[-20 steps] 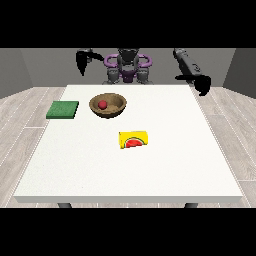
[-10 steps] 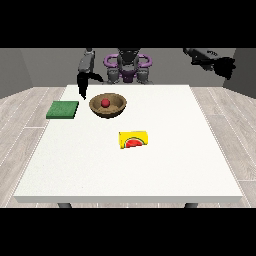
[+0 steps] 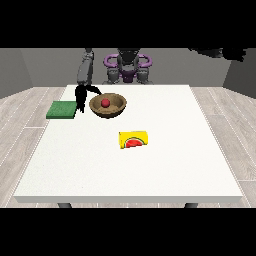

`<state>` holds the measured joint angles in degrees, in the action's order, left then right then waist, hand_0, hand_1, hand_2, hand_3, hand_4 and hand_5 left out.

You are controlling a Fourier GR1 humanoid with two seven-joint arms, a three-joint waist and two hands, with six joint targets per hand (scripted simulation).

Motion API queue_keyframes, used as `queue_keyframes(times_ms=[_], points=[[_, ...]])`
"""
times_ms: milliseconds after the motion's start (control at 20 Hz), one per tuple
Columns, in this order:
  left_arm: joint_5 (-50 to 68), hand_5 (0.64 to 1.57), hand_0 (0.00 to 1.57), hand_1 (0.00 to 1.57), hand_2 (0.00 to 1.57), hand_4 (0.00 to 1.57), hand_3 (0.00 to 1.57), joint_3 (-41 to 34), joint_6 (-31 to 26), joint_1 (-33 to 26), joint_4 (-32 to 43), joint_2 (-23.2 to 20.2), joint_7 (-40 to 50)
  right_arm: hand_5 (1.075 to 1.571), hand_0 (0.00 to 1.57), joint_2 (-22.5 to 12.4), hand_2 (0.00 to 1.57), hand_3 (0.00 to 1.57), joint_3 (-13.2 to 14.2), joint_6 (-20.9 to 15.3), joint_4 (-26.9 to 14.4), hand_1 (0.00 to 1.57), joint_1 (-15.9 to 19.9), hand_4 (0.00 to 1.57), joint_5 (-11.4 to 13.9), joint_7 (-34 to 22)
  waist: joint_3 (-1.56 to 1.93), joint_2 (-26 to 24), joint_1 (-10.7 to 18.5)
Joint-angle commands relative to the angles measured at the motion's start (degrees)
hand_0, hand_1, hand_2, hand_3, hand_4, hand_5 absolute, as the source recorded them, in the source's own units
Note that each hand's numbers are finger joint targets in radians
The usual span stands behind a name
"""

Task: Pick the cup and pour the ball into the bowl, then pick the bowl and place it on the pad

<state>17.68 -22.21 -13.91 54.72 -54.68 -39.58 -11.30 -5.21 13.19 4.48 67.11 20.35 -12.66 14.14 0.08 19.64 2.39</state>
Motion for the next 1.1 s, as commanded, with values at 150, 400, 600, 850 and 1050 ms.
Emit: queue_keyframes(times_ms=[150,400,600,850,1050], points=[[2.5,1.540,0.00,0.00,0.00,0.00,0.00,0.8,0.2,4.4,-3.5,-1.2,7.5,1.570,0.00,-1.7,0.00,0.00,4.2,0.7,-15.1,0.00,7.5,0.40,-2.4,2.2,0.01,-0.5,1.1],[3.7,1.534,0.00,0.00,0.00,0.00,0.00,-1.2,-0.5,3.7,-2.4,-3.1,6.0,1.571,0.00,-2.0,0.00,0.00,4.1,0.9,-19.4,0.00,9.9,0.38,-2.1,4.4,-0.03,1.0,0.8],[4.2,1.529,0.00,0.00,0.00,0.00,0.00,-0.5,-0.7,6.1,-5.1,-4.2,7.6,1.568,0.00,-1.5,0.00,0.00,5.2,-0.5,-23.0,0.00,11.8,0.31,-1.7,8.9,0.02,3.8,2.9],[4.7,1.532,0.00,0.00,0.00,0.00,0.00,0.3,-1.1,4.6,-5.9,-2.8,8.2,1.568,0.00,-0.4,0.00,0.00,4.3,-2.1,-23.8,0.00,10.8,0.31,-0.6,9.4,-0.01,1.5,3.9],[5.1,1.542,0.00,0.00,0.00,0.00,0.00,-0.2,-1.8,8.4,-4.0,-4.7,8.2,1.570,0.00,3.7,0.00,0.00,2.0,-6.6,-21.4,0.00,13.1,0.43,1.2,9.6,-0.05,4.3,4.6]])
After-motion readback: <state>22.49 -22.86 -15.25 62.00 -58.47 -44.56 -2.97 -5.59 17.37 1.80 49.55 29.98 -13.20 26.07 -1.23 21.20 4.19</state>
